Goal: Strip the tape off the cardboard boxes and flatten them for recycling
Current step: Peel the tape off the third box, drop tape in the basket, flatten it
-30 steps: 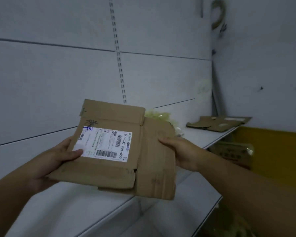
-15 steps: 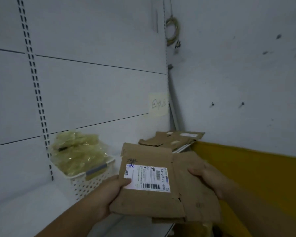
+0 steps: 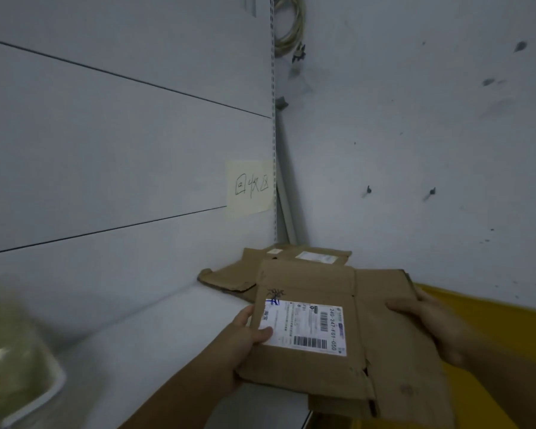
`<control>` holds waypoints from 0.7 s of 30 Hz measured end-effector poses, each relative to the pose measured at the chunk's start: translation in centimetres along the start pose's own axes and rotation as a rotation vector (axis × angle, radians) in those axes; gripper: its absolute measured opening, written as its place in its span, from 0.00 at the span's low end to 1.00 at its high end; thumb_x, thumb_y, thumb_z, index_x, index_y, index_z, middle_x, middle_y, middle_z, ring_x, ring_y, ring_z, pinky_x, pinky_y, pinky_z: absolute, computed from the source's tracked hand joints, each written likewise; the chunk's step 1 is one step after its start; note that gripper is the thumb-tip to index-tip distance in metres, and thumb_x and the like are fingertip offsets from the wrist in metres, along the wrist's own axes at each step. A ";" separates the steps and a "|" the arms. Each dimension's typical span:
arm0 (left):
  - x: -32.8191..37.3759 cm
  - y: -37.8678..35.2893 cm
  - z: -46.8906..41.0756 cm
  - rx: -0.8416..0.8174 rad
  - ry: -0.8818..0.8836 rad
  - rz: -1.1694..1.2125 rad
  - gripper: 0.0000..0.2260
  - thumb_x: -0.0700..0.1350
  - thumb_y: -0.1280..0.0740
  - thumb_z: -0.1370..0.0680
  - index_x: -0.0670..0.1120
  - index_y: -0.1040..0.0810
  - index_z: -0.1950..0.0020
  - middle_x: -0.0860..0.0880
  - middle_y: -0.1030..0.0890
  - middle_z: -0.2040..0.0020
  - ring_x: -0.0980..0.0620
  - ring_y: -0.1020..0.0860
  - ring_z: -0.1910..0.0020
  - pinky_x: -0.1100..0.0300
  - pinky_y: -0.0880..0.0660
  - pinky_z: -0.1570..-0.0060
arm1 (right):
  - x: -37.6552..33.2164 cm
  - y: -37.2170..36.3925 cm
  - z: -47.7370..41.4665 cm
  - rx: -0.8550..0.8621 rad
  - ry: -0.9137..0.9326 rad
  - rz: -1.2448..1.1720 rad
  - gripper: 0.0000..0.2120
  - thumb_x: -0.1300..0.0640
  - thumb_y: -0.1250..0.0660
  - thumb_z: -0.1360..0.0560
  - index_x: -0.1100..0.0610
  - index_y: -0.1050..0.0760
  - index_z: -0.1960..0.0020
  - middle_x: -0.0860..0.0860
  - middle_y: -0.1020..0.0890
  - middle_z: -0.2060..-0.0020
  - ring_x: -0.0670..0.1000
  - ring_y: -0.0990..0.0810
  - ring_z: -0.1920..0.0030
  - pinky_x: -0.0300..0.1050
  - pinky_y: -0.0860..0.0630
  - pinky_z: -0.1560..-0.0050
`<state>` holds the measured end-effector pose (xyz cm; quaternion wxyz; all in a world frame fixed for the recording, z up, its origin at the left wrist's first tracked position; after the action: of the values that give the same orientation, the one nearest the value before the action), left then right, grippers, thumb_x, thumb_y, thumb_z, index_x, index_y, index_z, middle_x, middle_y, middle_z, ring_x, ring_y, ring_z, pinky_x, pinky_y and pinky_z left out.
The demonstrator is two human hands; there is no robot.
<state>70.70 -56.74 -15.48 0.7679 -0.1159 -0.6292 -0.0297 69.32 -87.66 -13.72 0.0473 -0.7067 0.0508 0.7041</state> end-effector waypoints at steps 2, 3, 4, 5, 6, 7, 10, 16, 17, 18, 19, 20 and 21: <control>0.2 -1.2 -2.6 -0.014 0.023 -0.003 0.17 0.36 0.33 0.24 0.54 0.27 0.42 0.47 0.14 0.57 0.46 0.15 0.59 0.57 0.21 0.68 | 0.4 1.4 -2.2 -0.044 -0.014 -0.031 0.19 0.54 0.27 0.35 0.47 0.25 0.44 0.56 0.15 0.52 0.60 0.16 0.55 0.57 0.20 0.57; 0.3 -1.8 -3.9 -0.021 0.024 0.005 0.16 0.36 0.33 0.25 0.53 0.26 0.41 0.46 0.14 0.56 0.45 0.15 0.59 0.57 0.21 0.68 | 0.6 2.1 -3.5 -0.046 -0.012 -0.043 0.19 0.54 0.27 0.35 0.48 0.25 0.45 0.56 0.15 0.53 0.61 0.16 0.55 0.59 0.20 0.56; 0.5 -2.4 -5.0 -0.032 0.016 0.030 0.17 0.36 0.32 0.26 0.51 0.25 0.41 0.44 0.14 0.54 0.44 0.16 0.58 0.57 0.21 0.67 | 0.7 2.8 -4.9 -0.039 0.003 -0.062 0.19 0.55 0.28 0.35 0.49 0.25 0.45 0.57 0.15 0.53 0.62 0.17 0.54 0.60 0.20 0.54; 0.9 -3.2 -6.1 -0.047 -0.006 0.089 0.17 0.37 0.31 0.28 0.50 0.24 0.40 0.42 0.15 0.51 0.43 0.16 0.56 0.55 0.21 0.65 | 0.8 3.5 -6.3 -0.019 0.026 -0.092 0.17 0.57 0.28 0.33 0.51 0.24 0.45 0.57 0.16 0.53 0.63 0.17 0.54 0.62 0.21 0.53; 1.4 -4.1 -7.0 -0.059 -0.034 0.189 0.18 0.40 0.30 0.29 0.49 0.22 0.40 0.41 0.16 0.48 0.42 0.17 0.53 0.53 0.20 0.62 | 0.8 4.1 -7.7 0.007 0.051 -0.129 0.16 0.59 0.30 0.31 0.52 0.24 0.45 0.58 0.16 0.52 0.64 0.17 0.53 0.63 0.22 0.52; 1.9 -5.0 -8.0 -0.072 -0.066 0.333 0.17 0.42 0.31 0.29 0.45 0.21 0.40 0.39 0.18 0.45 0.41 0.17 0.50 0.51 0.20 0.59 | 0.6 4.7 -9.1 0.031 0.073 -0.168 0.14 0.61 0.31 0.29 0.53 0.24 0.44 0.58 0.16 0.51 0.64 0.18 0.53 0.63 0.22 0.52; 3.6 -7.5 -11.0 0.003 -0.164 0.713 0.18 0.48 0.34 0.26 0.37 0.23 0.41 0.37 0.19 0.45 0.40 0.18 0.49 0.48 0.19 0.58 | 0.0 5.6 -13.9 0.069 0.114 -0.252 0.18 0.64 0.34 0.27 0.55 0.27 0.38 0.58 0.19 0.46 0.63 0.20 0.49 0.63 0.24 0.47; 4.2 -8.2 -14.3 0.258 -0.303 0.463 0.20 0.46 0.33 0.24 0.52 0.31 0.33 0.47 0.16 0.48 0.45 0.17 0.50 0.49 0.20 0.59 | -1.0 0.3 -20.6 0.031 0.105 -0.230 0.28 0.64 0.31 0.29 0.57 0.35 0.31 0.55 0.23 0.43 0.61 0.23 0.50 0.56 0.24 0.51; 4.5 -7.4 -14.7 0.353 -0.334 0.451 0.23 0.42 0.32 0.25 0.53 0.33 0.33 0.49 0.15 0.52 0.47 0.16 0.54 0.51 0.20 0.63 | -0.7 -0.9 -21.3 -0.004 0.073 -0.202 0.27 0.64 0.31 0.29 0.59 0.34 0.32 0.55 0.23 0.48 0.60 0.23 0.54 0.53 0.24 0.55; 4.9 -6.5 -14.9 0.441 -0.359 0.445 0.24 0.40 0.32 0.25 0.54 0.34 0.32 0.49 0.14 0.54 0.48 0.16 0.58 0.53 0.20 0.65 | -0.5 -2.0 -22.2 -0.048 0.020 -0.189 0.25 0.64 0.30 0.30 0.61 0.33 0.35 0.56 0.23 0.51 0.60 0.23 0.55 0.54 0.23 0.56; 5.4 -5.5 -15.2 0.504 -0.372 0.437 0.25 0.37 0.33 0.25 0.53 0.34 0.32 0.48 0.15 0.53 0.48 0.16 0.59 0.54 0.20 0.66 | -0.3 -3.1 -23.0 -0.112 -0.050 -0.189 0.25 0.63 0.29 0.31 0.63 0.32 0.36 0.57 0.23 0.51 0.62 0.23 0.53 0.58 0.23 0.52; 5.9 -4.4 -15.5 0.549 -0.383 0.422 0.24 0.36 0.34 0.25 0.53 0.33 0.32 0.47 0.16 0.51 0.47 0.16 0.59 0.53 0.20 0.66 | -0.3 -4.1 -23.9 -0.189 -0.109 -0.191 0.24 0.62 0.28 0.32 0.62 0.31 0.38 0.58 0.22 0.50 0.63 0.22 0.51 0.61 0.23 0.48; 6.3 -3.2 -15.8 0.588 -0.388 0.397 0.24 0.35 0.36 0.24 0.53 0.33 0.32 0.46 0.17 0.48 0.45 0.16 0.57 0.52 0.20 0.65 | -0.4 -5.0 -24.7 -0.265 -0.140 -0.175 0.23 0.61 0.27 0.32 0.62 0.30 0.39 0.60 0.21 0.49 0.64 0.22 0.50 0.60 0.23 0.48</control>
<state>86.56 -62.60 -11.75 0.6262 -0.0139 -0.7095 0.3229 94.52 -86.14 -13.28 0.0185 -0.6576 -0.1076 0.7454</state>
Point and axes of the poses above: each hand's wrist, its own z-axis away from the middle knuckle, its own y-axis out of the back of the hand, x = y × z, the point moved 2 cm from there along -z, towards the middle knuckle
